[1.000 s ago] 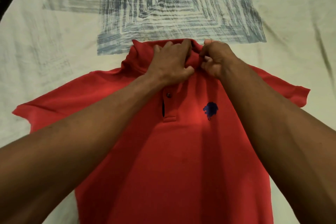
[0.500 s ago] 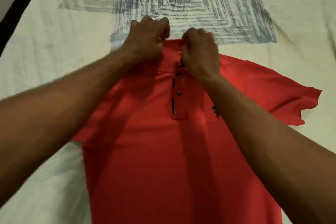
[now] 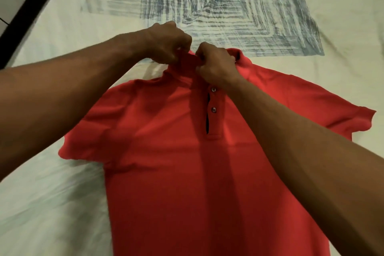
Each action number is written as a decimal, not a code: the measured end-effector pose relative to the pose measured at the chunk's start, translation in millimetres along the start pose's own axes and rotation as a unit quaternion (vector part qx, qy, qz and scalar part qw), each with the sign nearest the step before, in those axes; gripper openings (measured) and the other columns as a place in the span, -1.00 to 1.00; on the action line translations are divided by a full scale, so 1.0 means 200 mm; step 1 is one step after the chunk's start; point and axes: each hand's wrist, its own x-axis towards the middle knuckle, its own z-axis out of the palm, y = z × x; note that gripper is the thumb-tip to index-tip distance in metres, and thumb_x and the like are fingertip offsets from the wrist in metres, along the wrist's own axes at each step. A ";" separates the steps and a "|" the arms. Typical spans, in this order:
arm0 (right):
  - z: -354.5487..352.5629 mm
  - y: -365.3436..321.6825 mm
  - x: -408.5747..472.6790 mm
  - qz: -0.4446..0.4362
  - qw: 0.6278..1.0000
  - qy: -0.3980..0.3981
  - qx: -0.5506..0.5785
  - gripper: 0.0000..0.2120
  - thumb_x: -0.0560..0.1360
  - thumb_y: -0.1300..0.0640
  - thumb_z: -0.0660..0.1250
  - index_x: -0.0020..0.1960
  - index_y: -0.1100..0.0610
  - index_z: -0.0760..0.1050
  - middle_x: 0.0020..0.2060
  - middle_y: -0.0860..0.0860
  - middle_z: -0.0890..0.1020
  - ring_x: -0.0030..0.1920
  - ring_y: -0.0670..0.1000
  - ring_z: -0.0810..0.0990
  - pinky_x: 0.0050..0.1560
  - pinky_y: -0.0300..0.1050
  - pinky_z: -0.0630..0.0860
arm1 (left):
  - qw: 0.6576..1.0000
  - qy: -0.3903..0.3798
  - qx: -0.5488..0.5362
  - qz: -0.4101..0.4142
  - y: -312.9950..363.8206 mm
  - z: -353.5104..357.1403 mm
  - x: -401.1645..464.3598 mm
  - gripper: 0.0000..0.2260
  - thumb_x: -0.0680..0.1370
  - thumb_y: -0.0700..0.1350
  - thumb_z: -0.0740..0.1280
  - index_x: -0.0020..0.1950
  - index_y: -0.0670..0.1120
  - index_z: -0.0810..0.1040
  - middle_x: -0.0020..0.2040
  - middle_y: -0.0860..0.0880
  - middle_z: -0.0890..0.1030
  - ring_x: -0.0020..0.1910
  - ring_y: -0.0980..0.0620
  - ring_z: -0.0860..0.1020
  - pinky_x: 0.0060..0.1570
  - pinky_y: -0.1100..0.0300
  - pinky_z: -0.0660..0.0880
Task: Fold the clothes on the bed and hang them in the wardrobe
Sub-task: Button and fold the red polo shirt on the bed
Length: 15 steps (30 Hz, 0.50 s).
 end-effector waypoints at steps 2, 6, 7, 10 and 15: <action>0.02 0.00 -0.05 -0.043 0.997 0.060 -0.009 -0.75 0.43 0.25 0.27 0.10 0.12 0.45 -0.01 0.05 0.60 0.08 0.19 0.53 -0.05 0.04 0.28 | 0.995 0.093 0.035 0.027 0.01 0.03 -0.02 -0.80 0.46 -0.24 0.35 0.08 -0.10 0.53 -0.04 -0.13 0.56 0.09 -0.22 0.44 -0.11 -0.05 0.40; 0.11 0.03 -0.16 -0.169 0.967 0.133 -0.138 -0.70 0.37 0.30 0.29 0.10 0.16 0.49 -0.07 0.12 0.58 -0.03 0.24 0.54 -0.14 0.09 0.33 | 0.959 0.253 0.109 0.059 0.03 0.18 -0.09 -0.81 0.48 -0.18 0.18 0.04 -0.22 0.45 -0.11 -0.26 0.52 -0.14 -0.29 0.49 -0.31 -0.03 0.30; 0.13 0.04 -0.18 -0.190 0.962 0.116 -0.160 -0.72 0.36 0.27 0.31 0.07 0.15 0.49 -0.09 0.12 0.58 -0.05 0.24 0.54 -0.17 0.07 0.32 | 0.955 0.263 0.121 0.063 0.03 0.22 -0.11 -0.77 0.48 -0.15 0.14 0.05 -0.23 0.45 -0.11 -0.27 0.51 -0.15 -0.29 0.48 -0.31 -0.03 0.30; 0.15 0.05 -0.23 -0.202 0.964 0.055 -0.161 -0.76 0.38 0.03 0.26 0.00 0.12 0.48 -0.08 0.09 0.60 -0.01 0.22 0.52 -0.10 0.06 0.33 | 0.959 0.273 0.069 0.033 0.03 0.32 -0.20 -0.76 0.44 -0.11 0.17 0.02 -0.19 0.47 -0.06 -0.26 0.50 -0.13 -0.28 0.48 -0.27 -0.08 0.41; 0.10 0.05 -0.21 -0.082 0.983 0.163 -0.013 -0.75 0.51 0.01 0.22 0.00 0.19 0.48 -0.06 0.15 0.60 -0.02 0.24 0.51 -0.07 0.12 0.42 | 0.907 0.341 -0.169 -0.179 0.06 0.30 -0.25 -0.77 0.47 -0.04 0.14 -0.06 -0.13 0.51 -0.09 -0.16 0.58 -0.08 -0.20 0.54 -0.11 -0.05 0.45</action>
